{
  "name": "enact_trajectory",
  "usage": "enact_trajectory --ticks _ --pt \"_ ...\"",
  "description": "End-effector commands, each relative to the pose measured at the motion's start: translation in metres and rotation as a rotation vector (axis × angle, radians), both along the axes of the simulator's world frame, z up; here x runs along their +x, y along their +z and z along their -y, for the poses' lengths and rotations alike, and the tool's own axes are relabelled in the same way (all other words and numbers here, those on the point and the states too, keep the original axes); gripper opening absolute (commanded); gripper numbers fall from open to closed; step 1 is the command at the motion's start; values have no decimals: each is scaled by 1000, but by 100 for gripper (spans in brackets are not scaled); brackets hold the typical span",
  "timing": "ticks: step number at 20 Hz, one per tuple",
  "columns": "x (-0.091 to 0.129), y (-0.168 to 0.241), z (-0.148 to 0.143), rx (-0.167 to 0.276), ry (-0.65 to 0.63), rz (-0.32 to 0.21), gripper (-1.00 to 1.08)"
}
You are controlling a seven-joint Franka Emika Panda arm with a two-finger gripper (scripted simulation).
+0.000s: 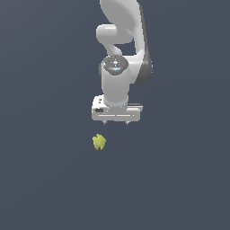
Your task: Pick up the object and move it to a goal position.
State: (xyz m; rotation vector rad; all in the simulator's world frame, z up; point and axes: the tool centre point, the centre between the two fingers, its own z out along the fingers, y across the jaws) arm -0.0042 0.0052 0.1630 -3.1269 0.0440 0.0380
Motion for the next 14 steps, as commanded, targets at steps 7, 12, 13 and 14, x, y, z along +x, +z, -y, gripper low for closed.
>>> enact_trajectory --ticks 7,12,13,14 --pt "1 -1 2 3 5 1 100" --pt "6 -8 11 1 44 5 100" --pt "7 -10 14 1 55 6 100" --pt "9 -13 17 0 67 7 100"
